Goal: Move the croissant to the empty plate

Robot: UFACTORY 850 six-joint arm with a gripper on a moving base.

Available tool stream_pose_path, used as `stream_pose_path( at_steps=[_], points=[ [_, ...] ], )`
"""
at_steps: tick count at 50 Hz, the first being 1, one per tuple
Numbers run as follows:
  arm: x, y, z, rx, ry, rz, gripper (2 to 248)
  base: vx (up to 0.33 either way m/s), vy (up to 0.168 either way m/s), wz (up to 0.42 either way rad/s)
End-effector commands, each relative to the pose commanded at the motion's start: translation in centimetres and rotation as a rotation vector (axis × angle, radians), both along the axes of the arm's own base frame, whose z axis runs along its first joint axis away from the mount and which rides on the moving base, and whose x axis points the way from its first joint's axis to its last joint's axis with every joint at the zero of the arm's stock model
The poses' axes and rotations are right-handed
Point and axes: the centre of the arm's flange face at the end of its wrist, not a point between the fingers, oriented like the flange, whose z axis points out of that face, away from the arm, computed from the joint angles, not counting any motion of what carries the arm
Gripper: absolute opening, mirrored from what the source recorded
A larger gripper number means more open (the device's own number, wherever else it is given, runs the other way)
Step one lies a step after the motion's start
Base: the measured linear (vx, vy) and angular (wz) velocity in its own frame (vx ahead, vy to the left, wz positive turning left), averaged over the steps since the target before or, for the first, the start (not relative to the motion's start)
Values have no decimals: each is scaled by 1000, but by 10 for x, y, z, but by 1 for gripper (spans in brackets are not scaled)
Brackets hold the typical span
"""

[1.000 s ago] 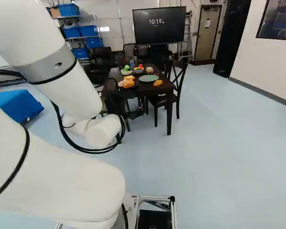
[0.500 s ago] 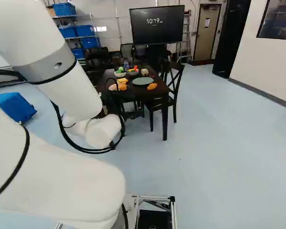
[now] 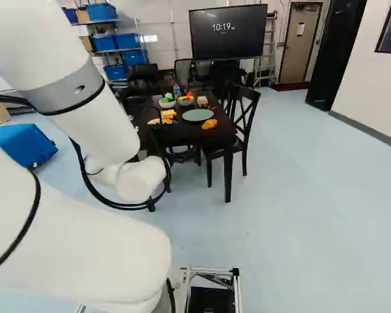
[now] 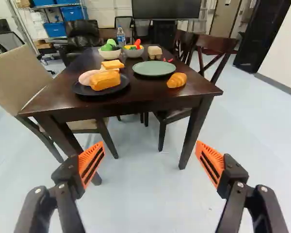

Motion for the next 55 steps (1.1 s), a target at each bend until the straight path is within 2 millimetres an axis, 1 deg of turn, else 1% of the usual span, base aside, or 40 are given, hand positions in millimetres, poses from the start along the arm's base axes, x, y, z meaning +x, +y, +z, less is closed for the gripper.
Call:
stream_pose_path(
  at_steps=[27,46,55],
  points=[
    [0,0,0,0,0,0,247,201,-92,167],
    [0,0,0,0,0,0,247,221,-86,-11],
    [0,0,0,0,0,0,247,164,-24,-35]
  ],
)
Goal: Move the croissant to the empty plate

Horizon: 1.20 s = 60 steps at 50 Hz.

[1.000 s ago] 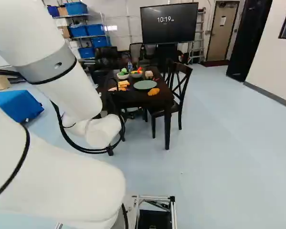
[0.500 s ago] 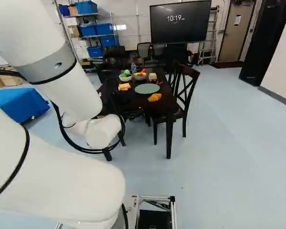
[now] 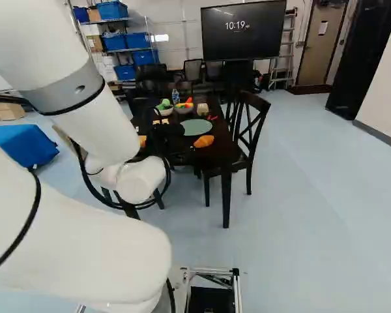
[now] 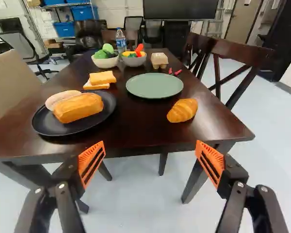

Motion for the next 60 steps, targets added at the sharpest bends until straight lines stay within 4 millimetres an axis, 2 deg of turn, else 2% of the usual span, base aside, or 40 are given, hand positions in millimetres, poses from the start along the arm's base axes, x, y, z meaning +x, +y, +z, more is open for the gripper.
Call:
stream_pose_path(
  at_steps=[60],
  points=[
    [0,0,0,0,0,0,247,85,-1,-8]
  ],
)
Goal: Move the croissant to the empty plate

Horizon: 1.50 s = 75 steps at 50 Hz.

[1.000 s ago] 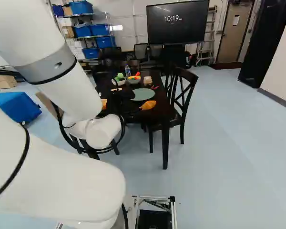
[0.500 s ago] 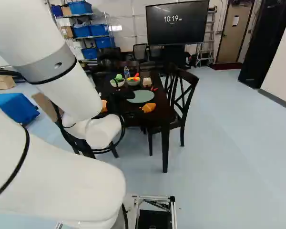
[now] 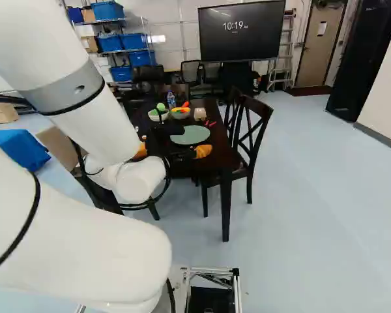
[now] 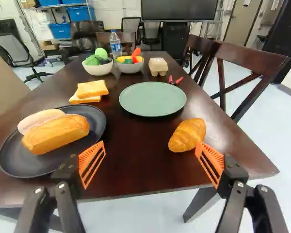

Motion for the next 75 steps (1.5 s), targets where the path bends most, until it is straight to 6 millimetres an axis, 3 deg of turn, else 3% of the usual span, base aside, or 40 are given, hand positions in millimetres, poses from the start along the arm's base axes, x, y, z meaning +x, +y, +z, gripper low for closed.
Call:
stream_pose_path(
  at_steps=[60,75],
  points=[
    [2,0,0,0,1,0,247,44,-1,-4],
    [11,0,11,0,-21,0,247,0,0,0]
  ],
)
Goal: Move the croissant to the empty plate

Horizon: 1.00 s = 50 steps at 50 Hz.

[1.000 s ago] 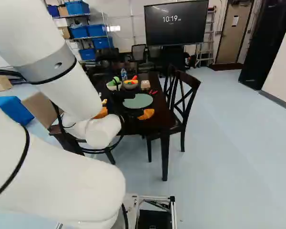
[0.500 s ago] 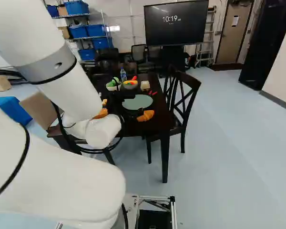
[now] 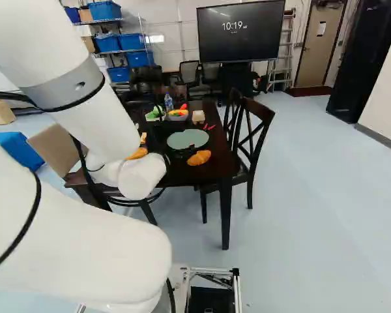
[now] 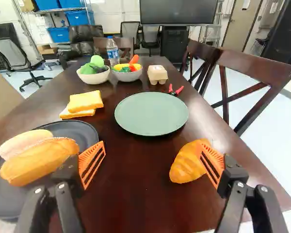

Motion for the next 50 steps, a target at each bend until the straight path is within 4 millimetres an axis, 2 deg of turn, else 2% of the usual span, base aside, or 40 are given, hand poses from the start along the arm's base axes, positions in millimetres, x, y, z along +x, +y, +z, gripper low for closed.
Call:
stream_pose_path(
  at_steps=[19,50],
  points=[
    [18,-6,12,10,45,-34,247,0,0,0],
    [44,-21,23,56,245,-120,247,0,0,0]
  ],
)
